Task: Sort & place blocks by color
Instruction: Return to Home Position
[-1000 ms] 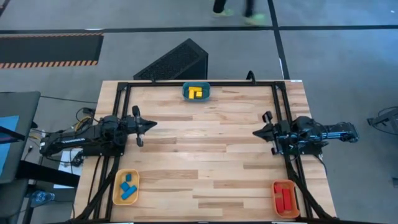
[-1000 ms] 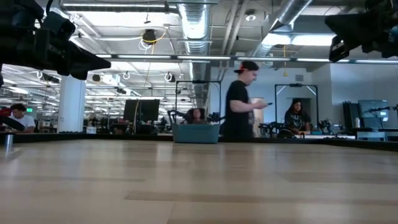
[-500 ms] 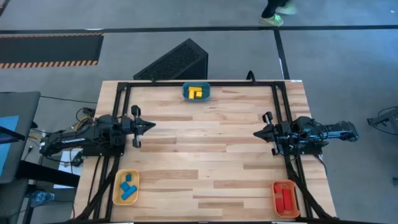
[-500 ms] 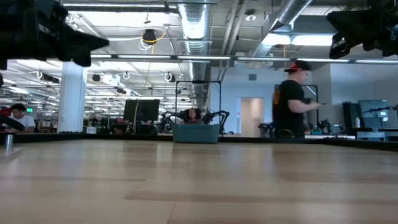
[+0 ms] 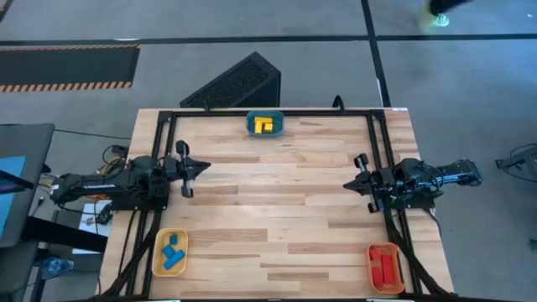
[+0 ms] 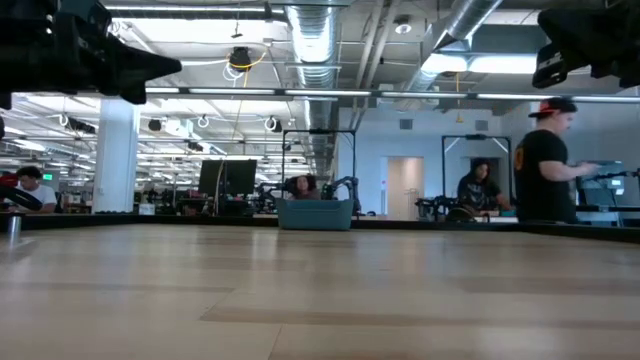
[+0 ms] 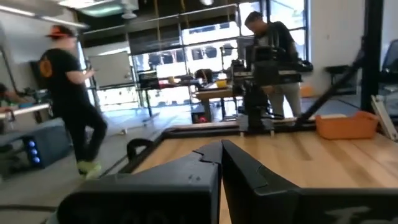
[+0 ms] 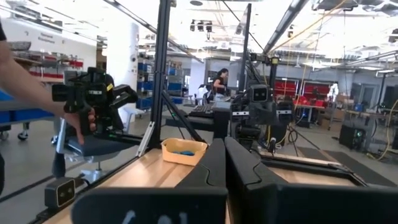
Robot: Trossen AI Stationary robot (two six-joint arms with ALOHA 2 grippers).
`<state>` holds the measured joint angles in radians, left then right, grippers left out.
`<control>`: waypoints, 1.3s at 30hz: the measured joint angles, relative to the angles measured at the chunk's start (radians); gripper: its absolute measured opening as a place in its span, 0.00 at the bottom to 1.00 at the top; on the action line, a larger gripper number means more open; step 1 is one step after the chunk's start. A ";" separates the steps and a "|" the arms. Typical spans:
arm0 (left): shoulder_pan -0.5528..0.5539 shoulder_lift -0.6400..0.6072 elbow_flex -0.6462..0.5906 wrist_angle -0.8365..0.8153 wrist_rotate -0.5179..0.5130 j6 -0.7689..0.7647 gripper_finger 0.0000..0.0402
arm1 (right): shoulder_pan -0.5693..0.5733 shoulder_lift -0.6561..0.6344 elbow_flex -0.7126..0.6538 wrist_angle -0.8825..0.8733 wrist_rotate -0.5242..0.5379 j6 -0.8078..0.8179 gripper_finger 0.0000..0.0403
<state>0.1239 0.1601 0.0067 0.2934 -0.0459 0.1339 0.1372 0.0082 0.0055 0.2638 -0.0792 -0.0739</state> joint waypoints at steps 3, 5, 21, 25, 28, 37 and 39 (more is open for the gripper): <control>-0.002 -0.026 0.000 -0.055 0.033 -0.032 0.00 | 0.001 -0.001 0.000 0.000 0.000 0.019 0.02; -0.002 -0.059 0.000 -0.126 0.086 -0.052 0.00 | 0.001 -0.003 0.000 0.001 0.000 0.020 0.02; -0.002 -0.133 0.000 -0.260 0.056 0.013 0.00 | 0.000 -0.003 -0.001 -0.172 0.002 0.074 0.02; -0.002 -0.129 0.000 -0.263 0.033 -0.001 0.00 | 0.006 -0.003 -0.001 -0.157 0.001 0.072 0.02; -0.002 -0.112 0.000 -0.266 0.033 -0.042 0.00 | 0.007 -0.003 -0.001 -0.166 0.000 0.054 0.02; -0.002 -0.042 0.000 -0.265 0.033 0.048 0.00 | 0.005 -0.002 -0.001 -0.223 0.004 0.049 0.02; -0.002 -0.041 0.000 -0.264 0.033 0.054 0.00 | 0.005 0.001 -0.001 -0.224 0.006 0.047 0.02</control>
<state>0.1219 0.1192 0.0066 0.0294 -0.0132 0.1876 0.1425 0.0092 0.0044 0.0399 -0.0731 -0.0273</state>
